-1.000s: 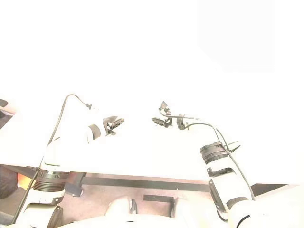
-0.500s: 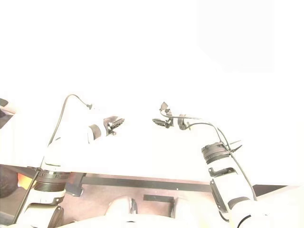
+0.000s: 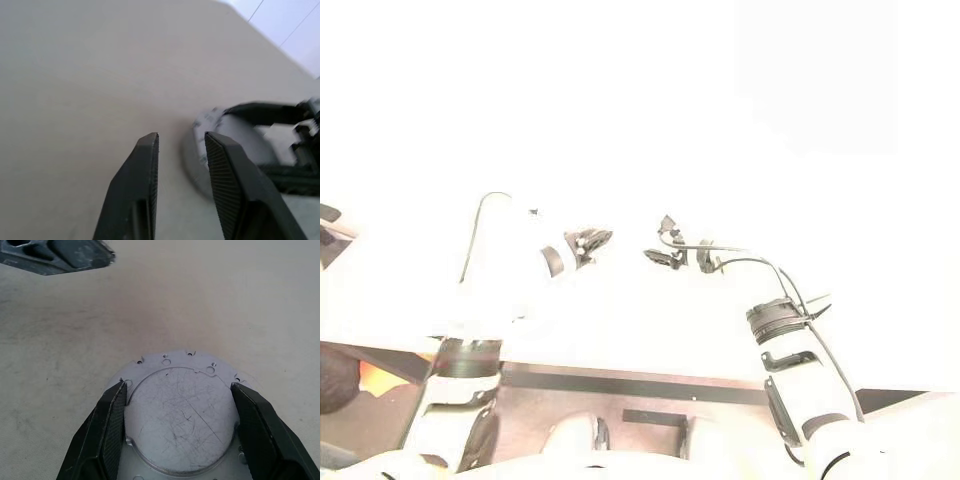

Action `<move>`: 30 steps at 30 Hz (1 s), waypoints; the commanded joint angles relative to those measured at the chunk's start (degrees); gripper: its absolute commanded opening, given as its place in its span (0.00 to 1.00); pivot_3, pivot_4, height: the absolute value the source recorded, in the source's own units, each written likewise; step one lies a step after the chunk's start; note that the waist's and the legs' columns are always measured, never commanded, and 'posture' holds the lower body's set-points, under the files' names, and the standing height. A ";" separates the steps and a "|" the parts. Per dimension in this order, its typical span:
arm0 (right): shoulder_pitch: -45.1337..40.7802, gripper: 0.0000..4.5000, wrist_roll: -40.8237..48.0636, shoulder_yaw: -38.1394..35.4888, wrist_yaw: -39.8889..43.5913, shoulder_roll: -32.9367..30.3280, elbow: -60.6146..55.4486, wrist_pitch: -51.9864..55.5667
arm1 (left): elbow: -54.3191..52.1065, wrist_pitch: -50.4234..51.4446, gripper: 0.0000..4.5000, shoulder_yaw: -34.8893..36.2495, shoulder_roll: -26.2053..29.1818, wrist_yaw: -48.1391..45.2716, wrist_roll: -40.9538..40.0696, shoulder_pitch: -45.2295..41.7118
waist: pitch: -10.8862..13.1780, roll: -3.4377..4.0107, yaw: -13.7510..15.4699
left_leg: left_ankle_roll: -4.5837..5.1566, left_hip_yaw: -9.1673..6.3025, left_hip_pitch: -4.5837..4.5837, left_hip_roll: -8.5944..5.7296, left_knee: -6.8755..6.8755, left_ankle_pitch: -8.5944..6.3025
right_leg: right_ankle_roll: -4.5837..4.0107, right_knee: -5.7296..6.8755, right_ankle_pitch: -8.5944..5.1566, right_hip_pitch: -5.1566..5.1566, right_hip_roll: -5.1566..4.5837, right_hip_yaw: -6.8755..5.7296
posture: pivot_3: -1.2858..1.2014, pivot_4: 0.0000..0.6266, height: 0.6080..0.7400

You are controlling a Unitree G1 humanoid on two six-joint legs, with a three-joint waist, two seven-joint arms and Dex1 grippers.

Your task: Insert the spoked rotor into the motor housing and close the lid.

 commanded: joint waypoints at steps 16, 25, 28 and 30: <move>2.22 0.71 -2.04 -0.01 -2.20 -1.33 -1.69 2.01 | 17.86 -5.57 0.00 1.60 -4.67 -7.34 -2.09 -6.71 | 0.01 0.00 0.09 | 0.04 -0.01 0.45 0.01 -0.35 0.01 | 0.05 -0.17 -0.02 0.32 0.00 -0.04 | 0.52 0.00 1.00; 2.19 0.71 -2.21 0.45 -2.46 -1.02 -2.39 1.99 | 20.67 -1.10 0.00 0.58 -5.85 -7.00 -2.26 -6.80 | 0.02 -0.02 0.05 | 0.03 0.01 0.42 0.00 -0.55 0.01 | 0.05 -0.20 -0.02 0.27 0.00 -0.04 | 0.52 0.00 1.00; 2.08 0.71 -2.14 0.27 -2.51 -1.22 -2.41 1.99 | 22.78 -0.65 0.00 0.52 -5.49 -4.09 -0.30 -6.83 | 0.02 -0.02 0.05 | 0.03 0.03 0.42 0.00 -0.62 0.01 | 0.06 -0.26 -0.03 0.35 0.00 -0.04 | 0.52 0.00 1.00; 2.20 0.71 -2.14 0.24 -2.61 -1.26 -2.43 1.98 | 23.86 -0.50 0.00 0.51 -5.04 -2.81 0.50 -6.84 | 0.02 -0.02 0.05 | 0.03 0.03 0.53 -0.01 -0.64 0.01 | 0.08 -0.33 -0.04 0.41 0.01 -0.04 | 0.52 0.00 1.00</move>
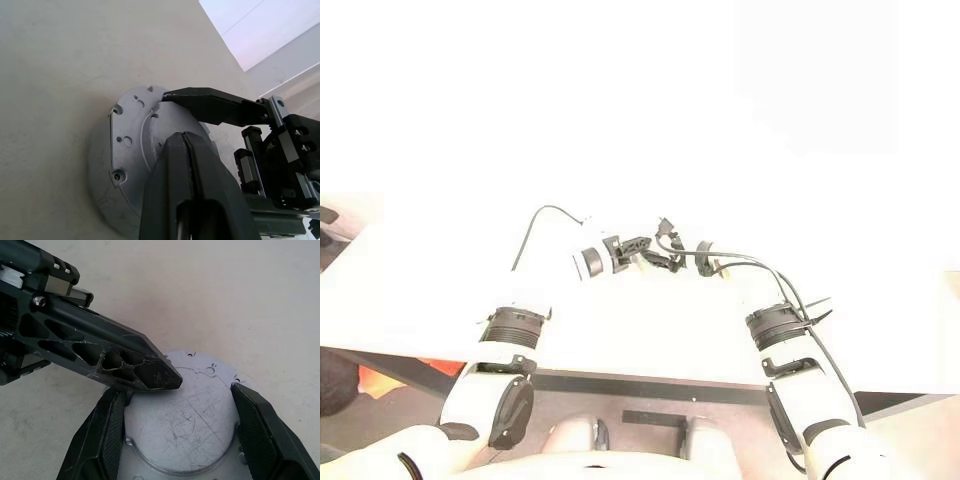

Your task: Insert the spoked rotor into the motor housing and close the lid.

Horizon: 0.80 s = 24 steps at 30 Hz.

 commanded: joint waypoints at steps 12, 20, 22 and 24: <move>0.02 1.00 -1.22 -0.52 -0.48 -1.04 -0.81 3.42 | 2.49 6.33 0.00 -1.39 0.65 4.44 1.55 0.70 | -0.10 0.05 0.03 | 0.00 0.02 0.16 -0.02 -0.44 0.00 | 0.06 -0.85 -0.03 0.48 -0.01 -0.10 | 0.52 0.00 1.00; -0.50 1.00 -1.32 -1.29 0.10 -2.80 -4.26 4.35 | 1.02 8.92 0.00 -1.66 0.19 3.64 0.68 0.98 | -0.10 0.07 0.16 | 0.00 0.02 0.11 -0.02 -0.50 0.00 | 0.09 -0.86 -0.05 0.47 0.00 -0.10 | 0.52 0.00 1.00; -0.41 1.00 0.10 -1.55 3.48 -4.97 -7.95 5.63 | 1.08 9.08 0.00 -1.52 0.24 3.60 0.60 0.77 | -0.08 0.09 0.65 | 0.00 0.03 0.11 -0.02 -0.50 0.00 | 0.10 -0.86 -0.06 0.37 -0.02 -0.10 | 0.52 0.00 1.00; -0.45 1.00 0.99 -2.13 5.74 -7.26 -10.96 6.68 | 1.14 9.24 0.00 -1.40 0.26 3.63 0.52 0.61 | -0.08 0.09 1.28 | 0.01 0.06 0.01 -0.03 -0.50 0.01 | 0.09 -0.87 -0.05 0.33 -0.04 -0.09 | 0.52 0.00 1.00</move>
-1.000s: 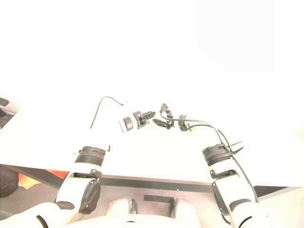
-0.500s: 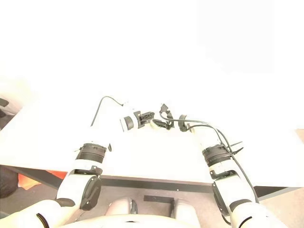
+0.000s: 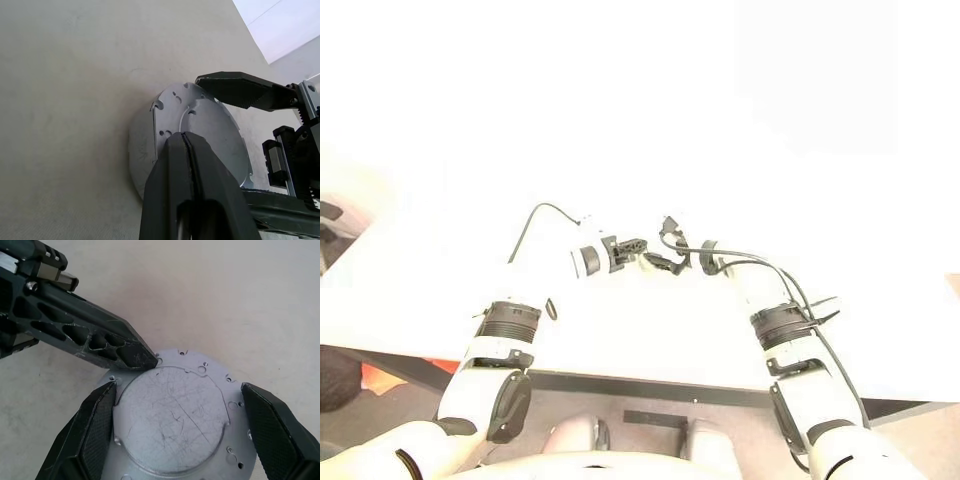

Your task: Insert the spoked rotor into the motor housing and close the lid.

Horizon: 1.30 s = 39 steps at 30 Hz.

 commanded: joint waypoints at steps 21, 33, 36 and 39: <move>-5.16 1.00 18.56 -19.27 -1.93 -5.75 0.79 51.88 | 4.19 2.19 0.00 -2.14 -0.25 -0.03 1.99 0.17 | -0.12 0.23 0.85 | 0.26 -0.01 -0.12 -0.15 -0.02 -0.10 | -0.30 0.14 0.17 0.06 -0.09 0.08 | 0.52 0.00 1.00; -11.58 1.00 20.69 -34.71 -14.30 1.65 6.80 64.21 | 3.60 1.64 0.00 -2.30 0.41 0.00 2.96 0.59 | -0.13 0.24 0.56 | 0.00 -0.01 0.05 -0.11 -0.10 0.04 | -0.18 0.15 0.10 0.11 -0.08 0.08 | 0.52 0.00 1.00; -11.96 1.00 20.58 -34.92 -15.31 1.21 7.76 63.29 | 3.53 1.66 0.00 -2.39 0.39 0.03 3.07 0.60 | -0.13 0.24 0.57 | -0.03 -0.01 0.05 -0.12 -0.11 0.06 | -0.19 0.15 0.10 0.11 -0.08 0.08 | 0.52 0.00 1.00; -11.37 1.00 20.14 -33.53 -15.42 0.19 7.78 61.62 | 3.72 1.49 0.00 -2.60 0.29 0.00 3.26 0.45 | -0.13 0.24 0.58 | -0.03 -0.01 0.05 -0.12 -0.12 0.05 | -0.19 0.15 0.10 0.11 -0.08 0.08 | 0.52 0.00 1.00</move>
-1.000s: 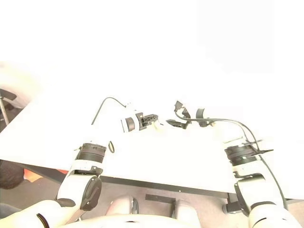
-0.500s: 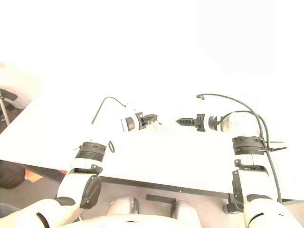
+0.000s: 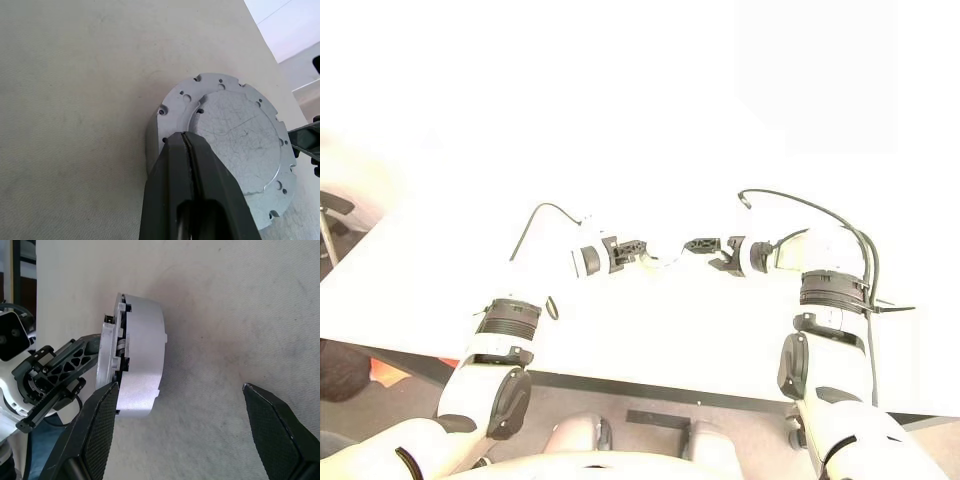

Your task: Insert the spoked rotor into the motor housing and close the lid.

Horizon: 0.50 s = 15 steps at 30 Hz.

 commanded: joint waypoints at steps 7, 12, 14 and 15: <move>0.80 1.00 -0.59 5.65 -0.50 -2.85 -1.84 -7.11 | 2.77 1.26 0.00 -2.96 -0.61 0.20 2.11 1.00 | 0.00 0.00 0.15 | -0.02 0.00 0.00 -0.01 0.00 0.02 | 0.02 -0.01 -0.01 0.02 0.00 0.00 | 0.52 0.00 1.00; 2.26 1.00 -1.78 9.79 -0.60 -4.77 -2.34 -12.11 | 2.37 1.62 0.00 -3.10 -0.69 -0.58 1.72 0.93 | 0.00 0.00 0.33 | -0.02 0.00 0.01 -0.01 0.00 0.01 | 0.03 -0.01 -0.02 0.06 -0.01 0.00 | 0.52 0.00 1.00; 2.82 1.00 -2.39 11.32 -0.75 -5.43 -2.13 -14.32 | 2.44 1.64 0.00 -3.16 -0.62 -0.68 1.78 0.86 | 0.00 -0.01 0.34 | -0.02 0.00 0.01 -0.01 0.00 0.01 | 0.09 -0.01 -0.06 0.07 -0.01 0.00 | 0.52 0.00 1.00; 3.08 1.00 -2.72 11.95 -0.91 -5.70 -1.96 -15.35 | 2.47 1.64 0.00 -3.20 -0.61 -0.72 1.78 0.82 | 0.00 -0.01 0.36 | -0.02 0.00 0.01 -0.02 0.00 0.01 | 0.23 -0.02 -0.13 0.07 -0.01 0.00 | 0.52 0.00 1.00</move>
